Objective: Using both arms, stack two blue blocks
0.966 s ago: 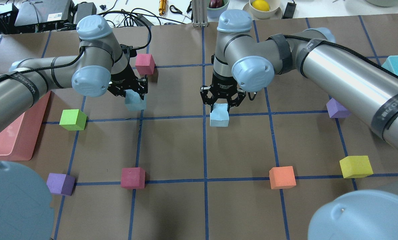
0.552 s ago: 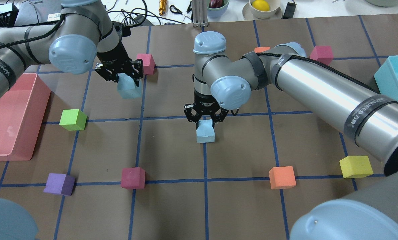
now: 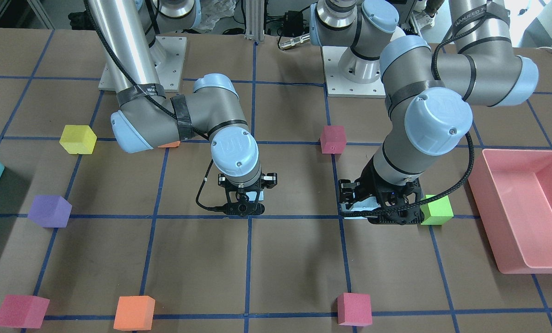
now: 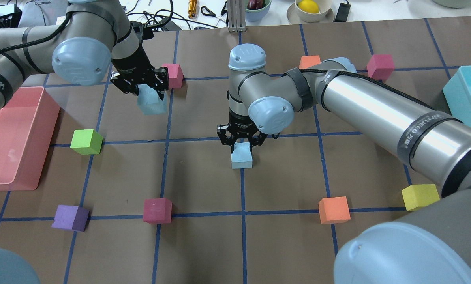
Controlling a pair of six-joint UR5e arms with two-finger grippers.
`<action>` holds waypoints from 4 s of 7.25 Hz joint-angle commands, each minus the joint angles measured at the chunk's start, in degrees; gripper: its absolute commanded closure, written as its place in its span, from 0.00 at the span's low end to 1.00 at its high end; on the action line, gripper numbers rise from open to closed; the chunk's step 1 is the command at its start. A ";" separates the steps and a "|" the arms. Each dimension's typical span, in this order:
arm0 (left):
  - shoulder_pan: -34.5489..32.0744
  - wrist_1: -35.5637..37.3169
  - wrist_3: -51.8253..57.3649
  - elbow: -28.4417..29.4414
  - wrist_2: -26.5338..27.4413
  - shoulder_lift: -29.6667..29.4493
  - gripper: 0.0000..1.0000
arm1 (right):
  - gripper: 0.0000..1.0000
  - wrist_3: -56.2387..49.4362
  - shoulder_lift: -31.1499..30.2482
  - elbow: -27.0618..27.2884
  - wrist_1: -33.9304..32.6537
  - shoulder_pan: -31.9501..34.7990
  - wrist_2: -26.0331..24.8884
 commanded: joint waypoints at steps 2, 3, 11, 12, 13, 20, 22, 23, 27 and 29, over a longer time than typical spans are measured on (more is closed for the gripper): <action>0.04 -2.27 0.08 0.28 -0.02 1.89 1.00 | 0.00 1.92 0.32 0.10 -0.30 -0.02 -0.07; -0.04 -2.71 0.08 -0.15 -0.02 2.68 1.00 | 0.00 2.18 -0.29 -0.86 0.31 -0.89 -0.24; -10.65 -2.81 -12.01 -2.96 -0.19 4.00 1.00 | 0.00 -25.03 -16.44 -9.66 25.60 -20.73 -11.05; -14.77 -2.72 -17.70 -3.23 -0.37 3.14 1.00 | 0.00 -26.02 -18.99 -9.57 27.72 -22.06 -11.14; -19.25 -2.28 -21.15 -3.49 -0.02 2.08 1.00 | 0.02 -25.94 -21.37 -8.35 28.61 -22.08 -11.23; -22.98 8.09 -26.28 -4.64 -0.46 -5.30 1.00 | 0.00 -25.76 -31.49 -1.40 24.75 -22.17 -12.20; -24.04 8.96 -26.90 -5.78 -0.37 -5.57 0.94 | 0.00 -25.68 -31.76 -1.40 25.01 -22.16 -12.37; -24.04 9.06 -26.90 -6.04 -0.37 -5.92 0.80 | 0.00 -25.76 -31.76 -1.14 25.01 -22.08 -12.20; -23.86 12.84 -26.81 -5.17 -0.37 -6.11 0.15 | 0.00 -25.67 -31.67 -1.14 25.01 -22.08 -10.26; -22.99 12.66 -25.68 -4.99 -0.20 -3.13 0.07 | 0.00 -25.68 -31.67 -0.70 24.93 -21.99 -9.91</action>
